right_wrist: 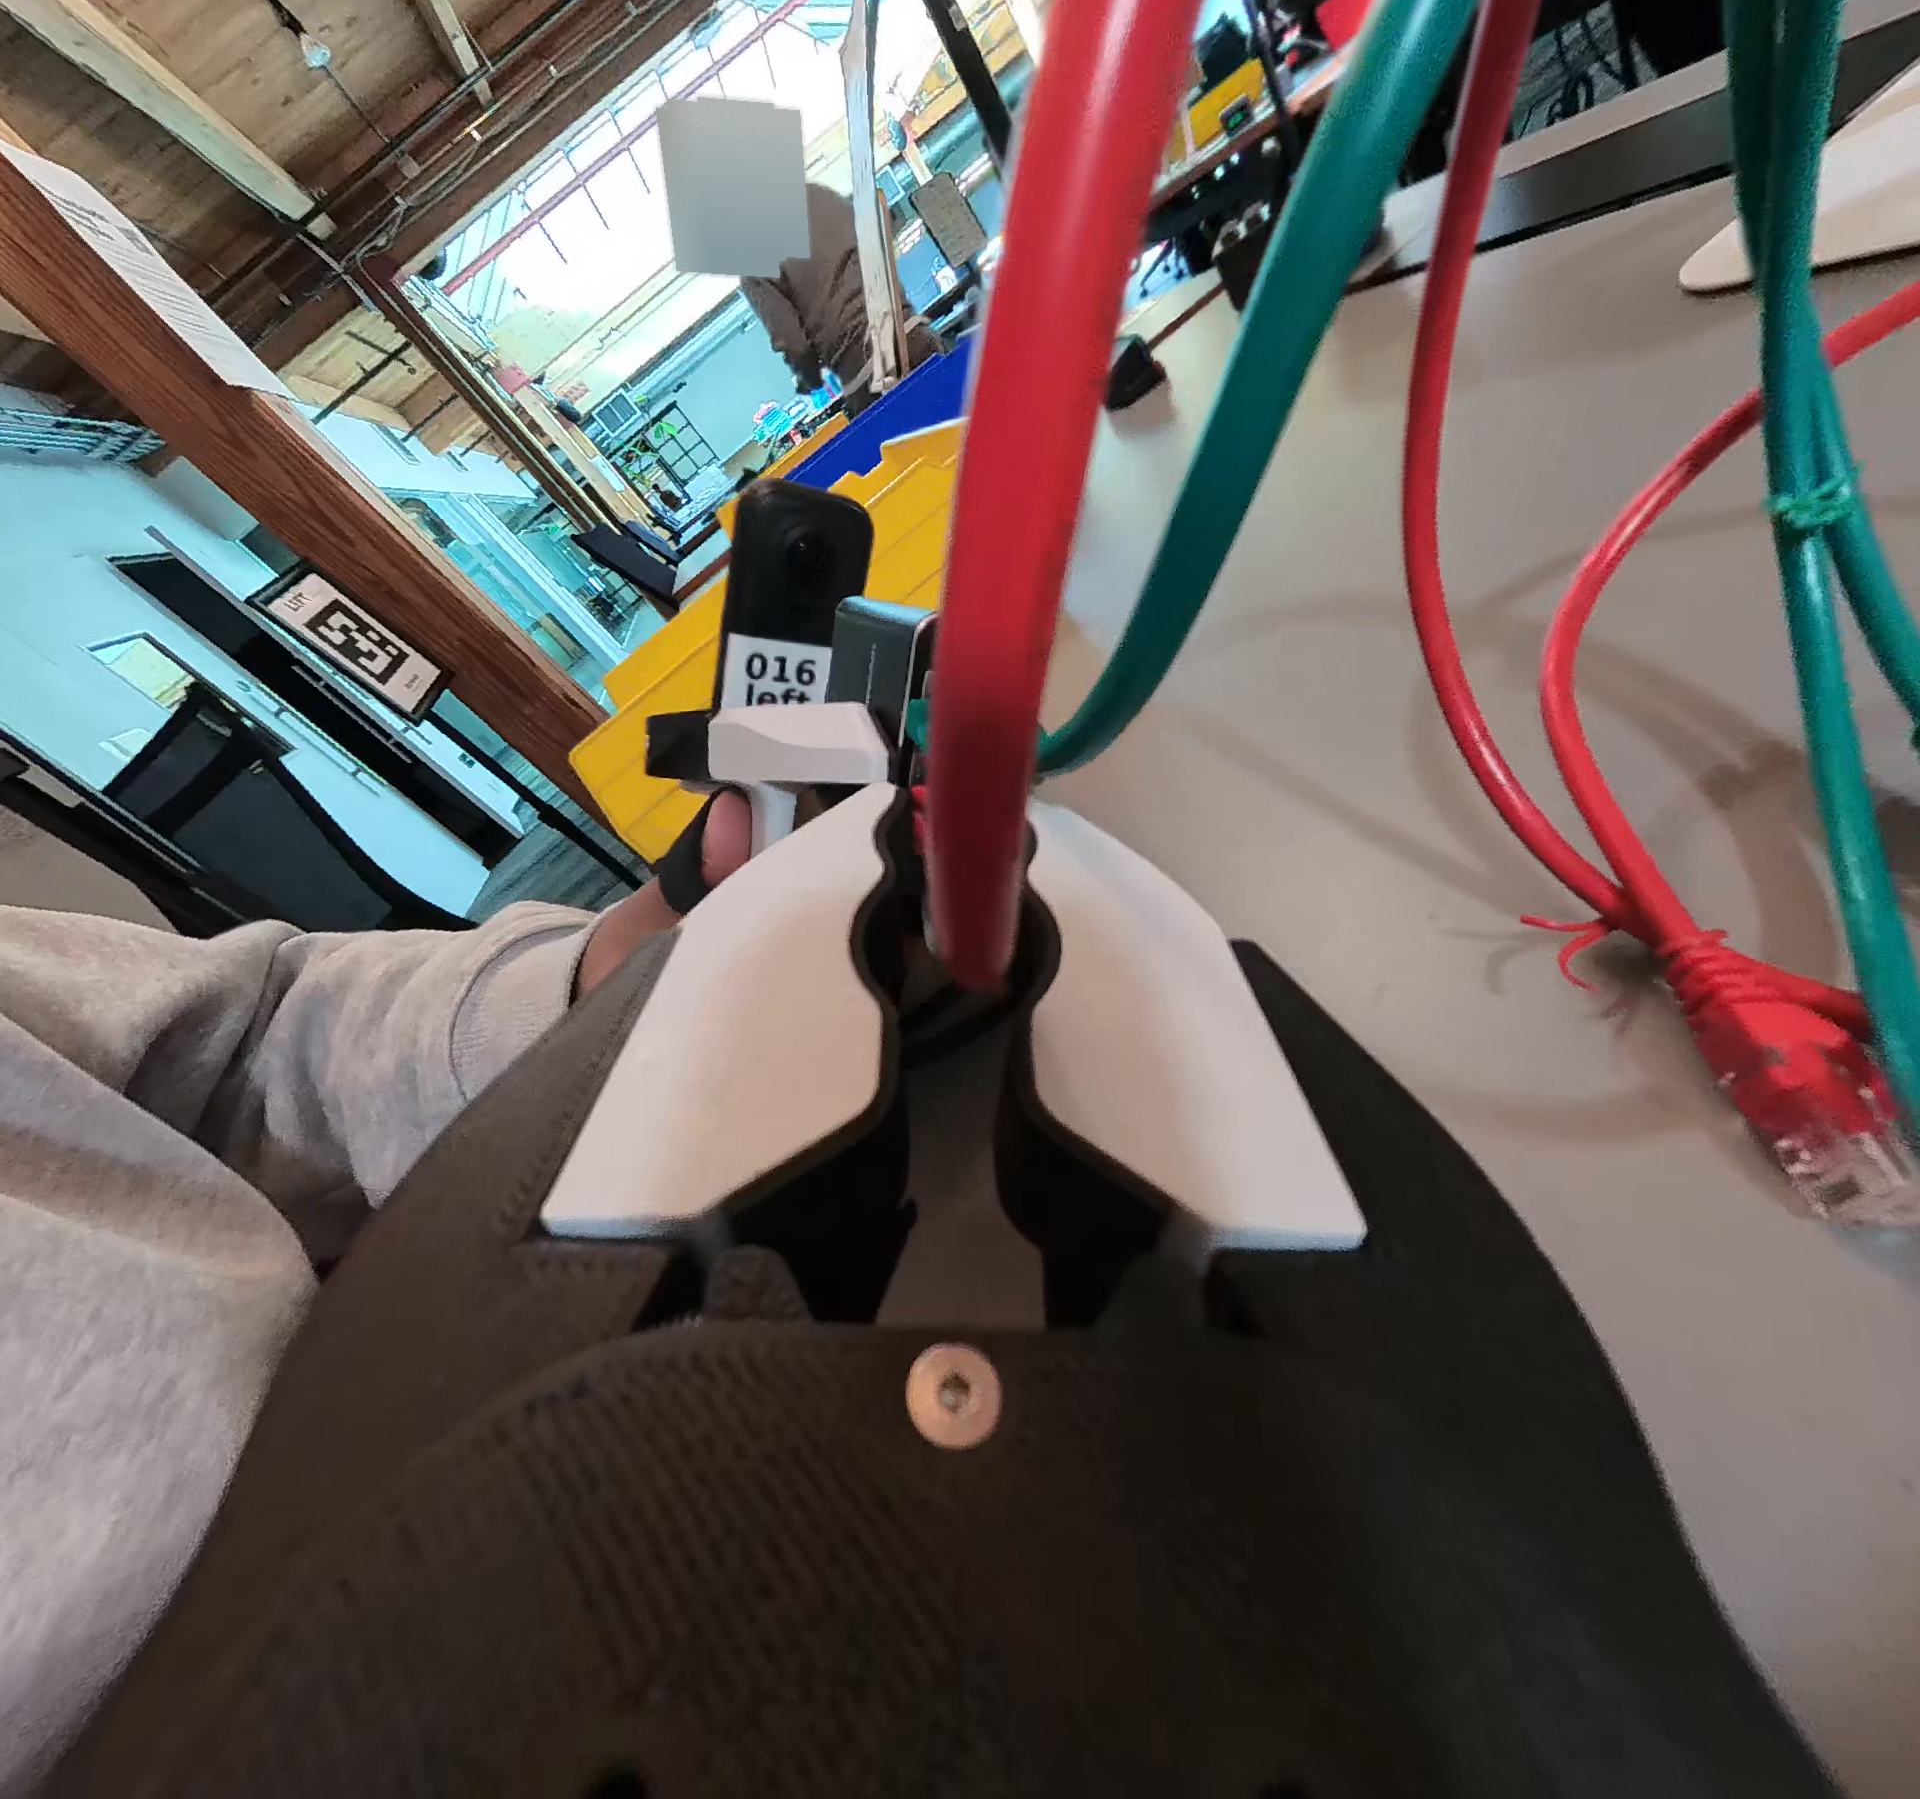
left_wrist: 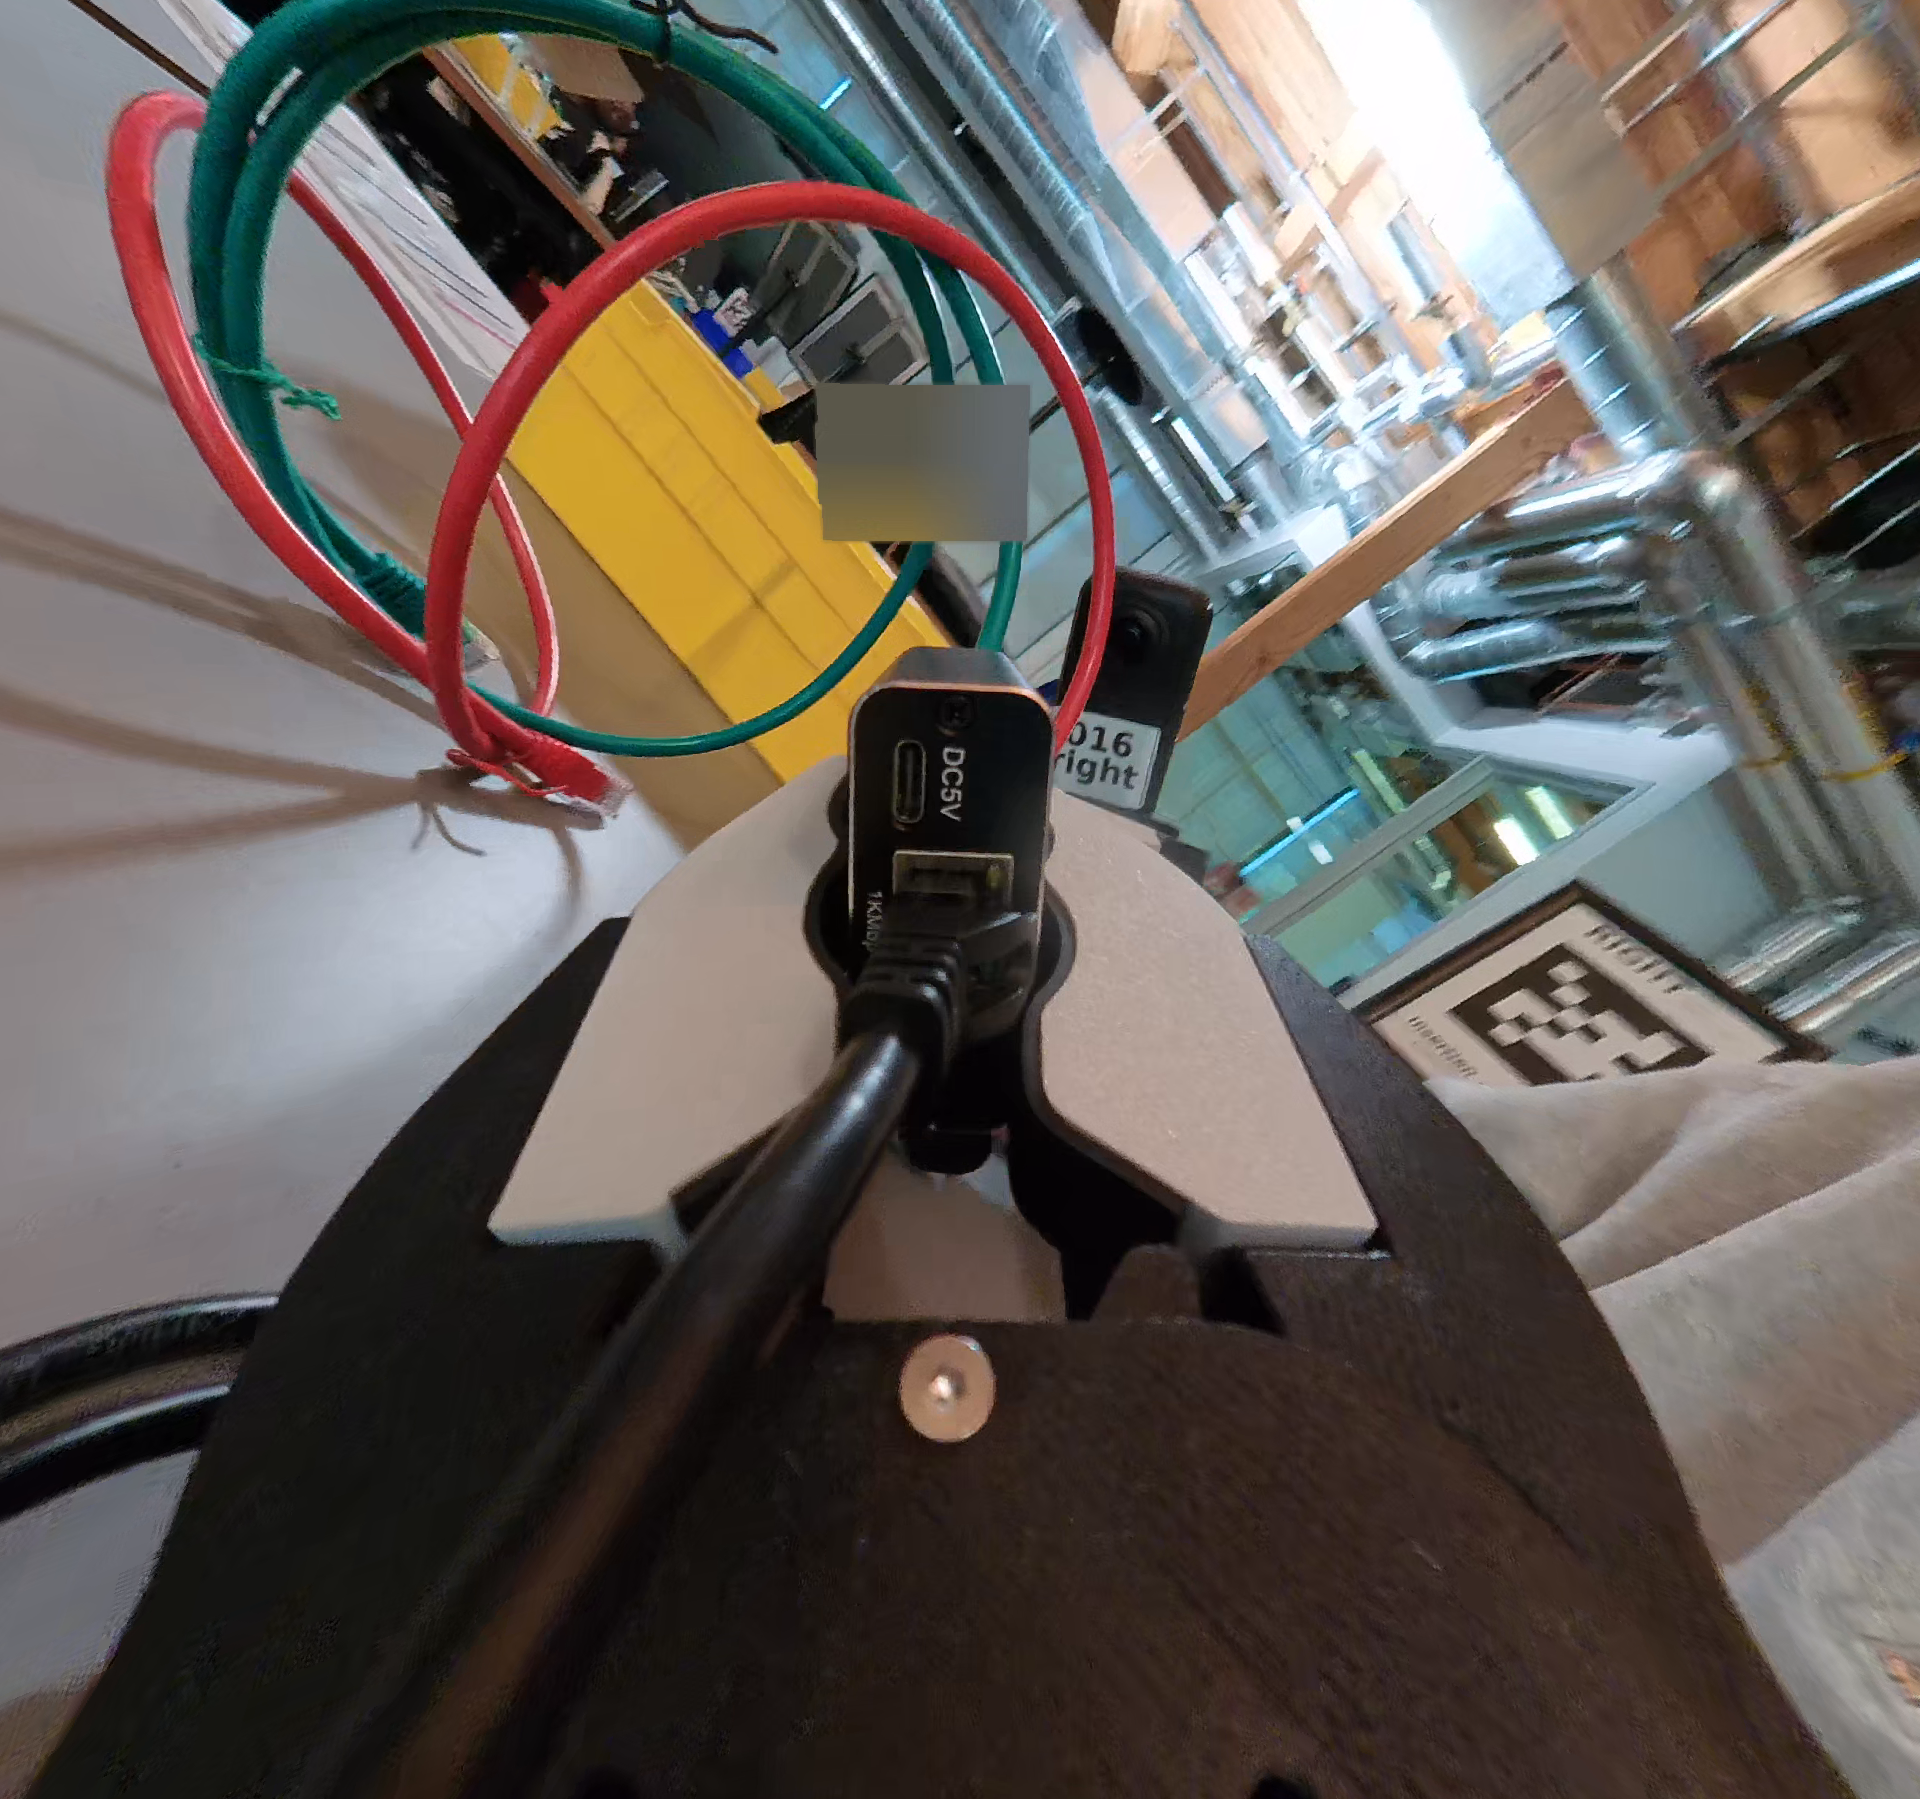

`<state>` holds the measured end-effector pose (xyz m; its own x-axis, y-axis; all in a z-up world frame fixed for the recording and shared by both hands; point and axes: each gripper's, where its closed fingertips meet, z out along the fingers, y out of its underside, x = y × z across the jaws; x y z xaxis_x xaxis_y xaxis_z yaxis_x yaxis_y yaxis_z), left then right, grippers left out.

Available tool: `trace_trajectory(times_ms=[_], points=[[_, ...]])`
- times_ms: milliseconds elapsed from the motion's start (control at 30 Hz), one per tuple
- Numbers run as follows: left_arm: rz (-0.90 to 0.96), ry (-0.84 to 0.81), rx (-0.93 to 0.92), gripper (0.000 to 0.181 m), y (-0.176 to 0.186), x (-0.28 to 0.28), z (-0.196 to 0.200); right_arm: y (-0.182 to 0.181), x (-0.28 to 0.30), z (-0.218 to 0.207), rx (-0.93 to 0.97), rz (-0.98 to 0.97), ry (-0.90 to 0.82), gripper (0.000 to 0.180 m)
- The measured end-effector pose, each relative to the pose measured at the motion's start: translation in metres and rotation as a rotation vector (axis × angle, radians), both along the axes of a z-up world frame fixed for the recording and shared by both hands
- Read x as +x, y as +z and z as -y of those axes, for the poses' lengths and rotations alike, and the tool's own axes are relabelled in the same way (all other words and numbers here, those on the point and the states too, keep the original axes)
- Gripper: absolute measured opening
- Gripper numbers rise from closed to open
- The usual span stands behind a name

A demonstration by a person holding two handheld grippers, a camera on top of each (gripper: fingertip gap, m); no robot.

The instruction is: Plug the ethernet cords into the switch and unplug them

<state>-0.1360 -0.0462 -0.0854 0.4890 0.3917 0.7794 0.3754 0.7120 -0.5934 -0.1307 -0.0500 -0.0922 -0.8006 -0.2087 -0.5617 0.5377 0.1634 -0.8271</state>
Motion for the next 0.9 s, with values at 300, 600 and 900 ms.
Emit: trace_trajectory(times_ms=[300,600,900], points=[[0.003,-0.063,0.129,0.027,0.013,0.0,0.006,0.013,0.002,0.002,-0.042,0.114,-0.001,0.013],[-0.02,-0.085,0.133,0.026,0.02,0.003,0.008,0.015,0.009,-0.001,-0.064,0.299,0.094,0.011],[-0.003,-0.083,0.118,0.026,0.013,0.0,0.014,0.005,0.008,0.005,0.041,-0.059,0.078,0.014]])
